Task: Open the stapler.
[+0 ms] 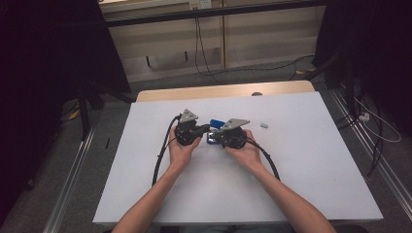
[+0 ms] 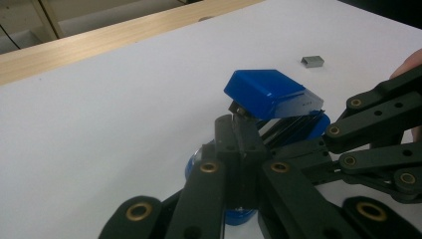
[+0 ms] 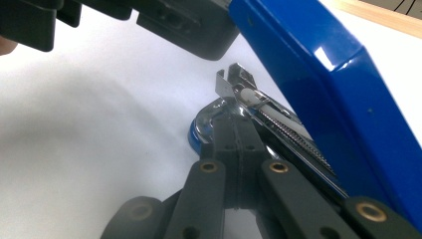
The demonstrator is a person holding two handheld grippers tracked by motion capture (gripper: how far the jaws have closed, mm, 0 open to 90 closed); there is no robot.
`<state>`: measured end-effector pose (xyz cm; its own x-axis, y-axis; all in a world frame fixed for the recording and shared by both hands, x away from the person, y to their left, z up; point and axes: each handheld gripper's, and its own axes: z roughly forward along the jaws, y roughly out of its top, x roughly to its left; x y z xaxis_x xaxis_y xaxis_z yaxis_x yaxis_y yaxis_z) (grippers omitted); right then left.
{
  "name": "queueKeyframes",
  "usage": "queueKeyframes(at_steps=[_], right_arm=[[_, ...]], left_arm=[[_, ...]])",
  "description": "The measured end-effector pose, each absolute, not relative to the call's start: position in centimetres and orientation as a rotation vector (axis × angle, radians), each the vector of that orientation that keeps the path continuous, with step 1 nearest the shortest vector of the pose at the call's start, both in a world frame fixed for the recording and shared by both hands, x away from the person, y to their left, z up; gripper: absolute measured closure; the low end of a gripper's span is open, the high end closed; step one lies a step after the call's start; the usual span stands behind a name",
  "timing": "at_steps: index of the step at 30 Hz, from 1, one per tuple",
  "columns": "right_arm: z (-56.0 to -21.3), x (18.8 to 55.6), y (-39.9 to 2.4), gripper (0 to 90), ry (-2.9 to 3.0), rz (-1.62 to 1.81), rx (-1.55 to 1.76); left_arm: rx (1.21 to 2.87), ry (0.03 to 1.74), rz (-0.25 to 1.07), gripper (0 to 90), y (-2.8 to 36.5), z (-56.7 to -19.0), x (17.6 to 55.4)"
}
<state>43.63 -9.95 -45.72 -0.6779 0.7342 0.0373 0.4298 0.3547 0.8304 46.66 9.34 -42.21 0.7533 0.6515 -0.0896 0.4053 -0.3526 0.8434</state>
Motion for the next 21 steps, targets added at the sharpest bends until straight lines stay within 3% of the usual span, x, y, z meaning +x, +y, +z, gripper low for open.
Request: queueKeyframes(at_steps=[21], right_arm=[[-45.50, 42.91, -9.58, 90.0, 2.199, 1.272, 1.013]], left_arm=[[1.984, 0.790, 0.330, 90.0, 9.17, -41.93, 46.79]])
